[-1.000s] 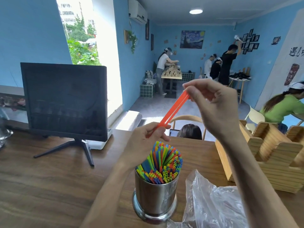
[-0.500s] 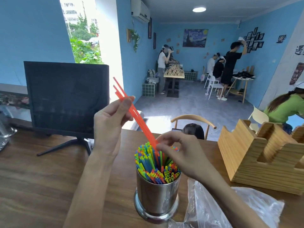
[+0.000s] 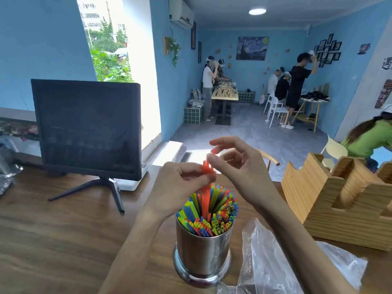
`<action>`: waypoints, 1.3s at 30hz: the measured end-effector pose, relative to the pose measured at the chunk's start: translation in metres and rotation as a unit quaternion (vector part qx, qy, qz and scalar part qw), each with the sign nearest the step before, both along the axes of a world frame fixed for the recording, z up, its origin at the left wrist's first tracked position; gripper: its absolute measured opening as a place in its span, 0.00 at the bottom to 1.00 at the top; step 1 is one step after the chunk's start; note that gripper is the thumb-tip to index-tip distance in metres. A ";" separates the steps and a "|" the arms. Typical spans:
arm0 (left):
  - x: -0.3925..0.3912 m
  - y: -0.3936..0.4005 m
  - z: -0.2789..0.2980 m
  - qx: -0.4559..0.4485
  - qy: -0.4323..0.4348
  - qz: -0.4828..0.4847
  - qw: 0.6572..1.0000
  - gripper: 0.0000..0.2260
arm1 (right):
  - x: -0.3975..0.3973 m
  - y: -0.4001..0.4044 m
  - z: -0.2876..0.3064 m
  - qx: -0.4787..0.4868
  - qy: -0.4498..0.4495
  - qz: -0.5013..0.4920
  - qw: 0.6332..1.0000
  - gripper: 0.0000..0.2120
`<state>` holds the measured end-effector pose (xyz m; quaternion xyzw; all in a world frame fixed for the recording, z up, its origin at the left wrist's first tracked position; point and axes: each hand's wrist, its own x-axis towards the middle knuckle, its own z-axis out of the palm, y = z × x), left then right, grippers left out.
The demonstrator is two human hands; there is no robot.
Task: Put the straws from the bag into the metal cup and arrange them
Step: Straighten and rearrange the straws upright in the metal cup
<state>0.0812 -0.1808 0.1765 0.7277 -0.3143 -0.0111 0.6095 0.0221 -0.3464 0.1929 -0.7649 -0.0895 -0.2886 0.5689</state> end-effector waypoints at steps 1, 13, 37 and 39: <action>0.000 0.000 -0.003 0.014 -0.007 0.001 1.000 0.07 | 0.003 0.000 0.000 -0.013 -0.005 -0.008 1.000 0.07; -0.002 0.003 -0.018 0.069 -0.041 0.035 0.996 0.04 | 0.006 -0.009 -0.009 -0.171 0.047 -0.032 0.984 0.05; -0.013 0.003 -0.007 -0.074 0.029 0.043 0.996 0.10 | 0.006 -0.029 0.023 0.223 -0.098 -0.096 0.965 0.01; -0.011 0.008 -0.006 -0.125 0.020 0.068 0.990 0.11 | 0.006 -0.034 0.020 0.290 -0.084 -0.094 0.949 0.02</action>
